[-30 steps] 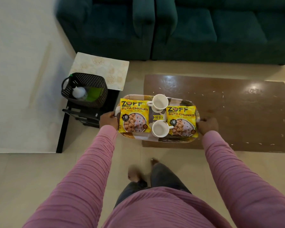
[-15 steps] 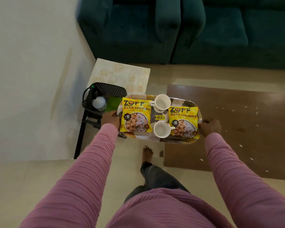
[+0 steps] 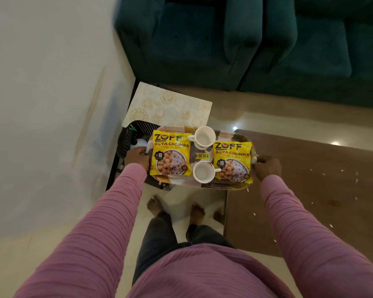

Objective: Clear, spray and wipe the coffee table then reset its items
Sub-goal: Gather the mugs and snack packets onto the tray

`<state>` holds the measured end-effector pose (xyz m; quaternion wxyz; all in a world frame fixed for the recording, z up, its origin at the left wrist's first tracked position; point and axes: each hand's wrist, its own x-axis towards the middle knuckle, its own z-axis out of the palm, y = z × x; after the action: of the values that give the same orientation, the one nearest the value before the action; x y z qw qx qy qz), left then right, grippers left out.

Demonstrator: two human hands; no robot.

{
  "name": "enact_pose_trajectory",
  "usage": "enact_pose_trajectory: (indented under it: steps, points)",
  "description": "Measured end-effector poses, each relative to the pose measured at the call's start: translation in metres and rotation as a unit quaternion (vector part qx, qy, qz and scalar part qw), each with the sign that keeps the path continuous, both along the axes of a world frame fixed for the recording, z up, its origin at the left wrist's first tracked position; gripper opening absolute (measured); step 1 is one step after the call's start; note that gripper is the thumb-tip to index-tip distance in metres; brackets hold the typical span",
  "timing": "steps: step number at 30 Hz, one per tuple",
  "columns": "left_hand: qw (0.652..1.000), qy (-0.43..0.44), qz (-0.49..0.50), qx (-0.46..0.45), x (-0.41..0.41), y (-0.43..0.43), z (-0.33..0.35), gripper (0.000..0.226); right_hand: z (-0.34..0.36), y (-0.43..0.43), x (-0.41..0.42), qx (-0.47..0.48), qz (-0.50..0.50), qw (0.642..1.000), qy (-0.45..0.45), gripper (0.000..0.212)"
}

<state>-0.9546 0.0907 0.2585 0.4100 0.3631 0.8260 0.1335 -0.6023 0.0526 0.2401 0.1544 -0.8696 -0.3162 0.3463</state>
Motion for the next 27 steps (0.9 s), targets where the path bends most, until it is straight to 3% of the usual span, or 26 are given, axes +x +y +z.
enact_pose_trajectory:
  steps: [19,27]
  points:
    - [0.994,-0.028,-0.101,0.027,-0.112,0.179,-0.003,0.022,-0.024,0.104,-0.115,-0.022,-0.070,0.997,-0.008,0.022]
    - [0.993,-0.016,-0.109,0.043,-0.131,0.274,-0.054,0.026,-0.064,0.188,-0.137,0.000,-0.058,0.998,-0.014,0.026]
